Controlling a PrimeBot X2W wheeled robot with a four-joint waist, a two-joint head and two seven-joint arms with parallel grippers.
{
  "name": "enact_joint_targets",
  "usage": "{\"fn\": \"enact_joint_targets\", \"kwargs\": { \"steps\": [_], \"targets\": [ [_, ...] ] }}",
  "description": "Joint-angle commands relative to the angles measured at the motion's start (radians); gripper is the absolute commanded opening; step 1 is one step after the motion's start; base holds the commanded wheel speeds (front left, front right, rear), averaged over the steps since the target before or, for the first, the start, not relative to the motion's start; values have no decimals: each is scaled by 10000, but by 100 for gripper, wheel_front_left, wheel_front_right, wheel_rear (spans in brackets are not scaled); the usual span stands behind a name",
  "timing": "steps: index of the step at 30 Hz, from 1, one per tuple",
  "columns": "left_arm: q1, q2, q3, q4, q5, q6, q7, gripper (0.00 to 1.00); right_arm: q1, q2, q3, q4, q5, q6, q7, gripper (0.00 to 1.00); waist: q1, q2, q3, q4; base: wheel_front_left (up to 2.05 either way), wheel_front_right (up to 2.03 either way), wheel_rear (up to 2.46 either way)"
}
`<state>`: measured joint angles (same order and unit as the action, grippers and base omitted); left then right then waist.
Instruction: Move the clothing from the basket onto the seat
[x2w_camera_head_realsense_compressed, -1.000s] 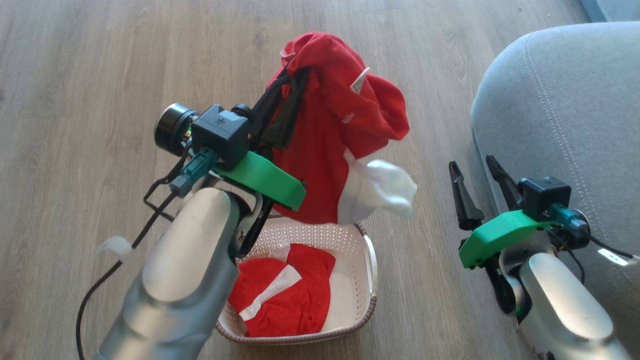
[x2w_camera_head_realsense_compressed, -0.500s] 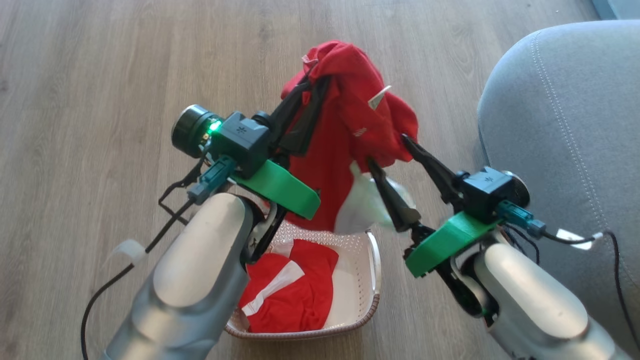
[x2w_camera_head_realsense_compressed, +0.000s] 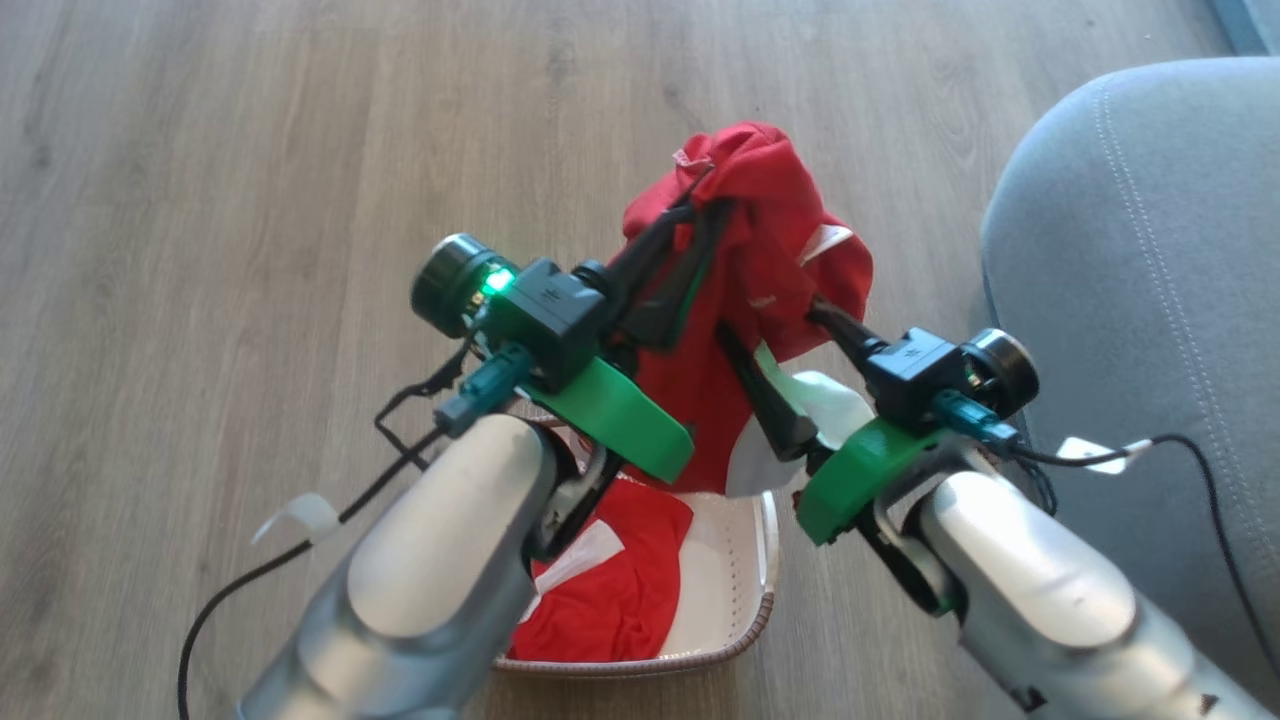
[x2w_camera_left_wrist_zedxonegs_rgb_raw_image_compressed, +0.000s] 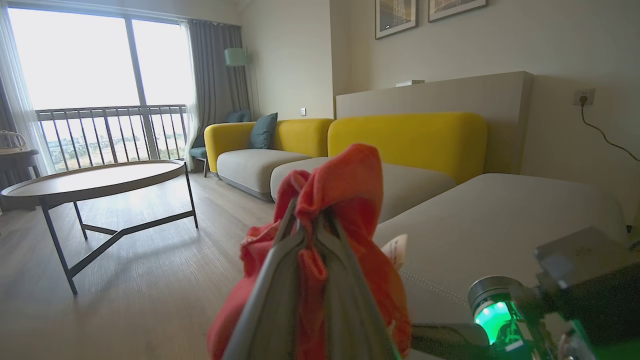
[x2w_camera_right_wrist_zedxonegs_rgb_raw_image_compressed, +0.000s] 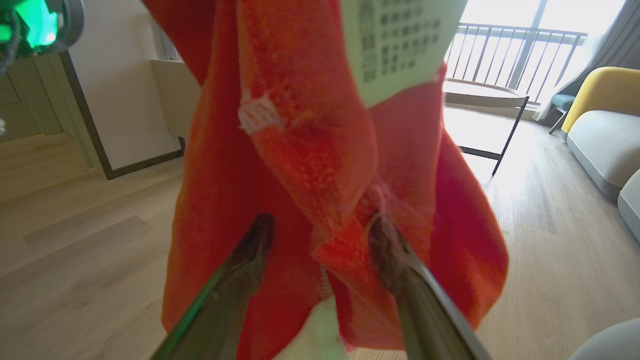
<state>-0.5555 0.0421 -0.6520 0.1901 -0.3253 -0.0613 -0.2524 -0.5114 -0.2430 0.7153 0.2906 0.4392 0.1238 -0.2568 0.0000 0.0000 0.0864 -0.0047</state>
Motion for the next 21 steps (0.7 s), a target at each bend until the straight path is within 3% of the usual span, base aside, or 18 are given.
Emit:
{"fn": "enact_joint_targets", "kwargs": {
  "steps": [1,6,13,14,15,16,21],
  "targets": [
    [-560,81,178,-446,-106,50,-93,0,-308,271,152,32,-60,69,-49,100,0,0,-5,93,0,0,0],
    [-634,81,-340,-517,-362,113,-93,0,-723,719,833,1441,177,69,-49,100,0,0,-30,321,0,0,0],
    [-687,81,-723,-506,-578,182,-93,0,-1166,1071,1271,2056,617,69,-49,100,0,0,39,498,0,0,0],
    [-684,81,-756,-509,-611,191,-93,0,-1187,1084,1302,2086,710,69,-49,69,0,0,54,513,0,0,0],
    [-676,81,-778,-500,-628,198,-93,0,-1205,1086,1305,2097,798,69,-49,13,0,0,69,519,0,0,0],
    [-671,81,-789,-476,-635,202,-93,0,-1225,1069,1310,2088,843,69,-49,0,0,0,83,521,0,0,0],
    [-593,81,-632,-265,-617,211,-93,0,-1153,892,1132,1879,1040,69,-49,0,0,0,144,400,0,0,0]
  ]
}}
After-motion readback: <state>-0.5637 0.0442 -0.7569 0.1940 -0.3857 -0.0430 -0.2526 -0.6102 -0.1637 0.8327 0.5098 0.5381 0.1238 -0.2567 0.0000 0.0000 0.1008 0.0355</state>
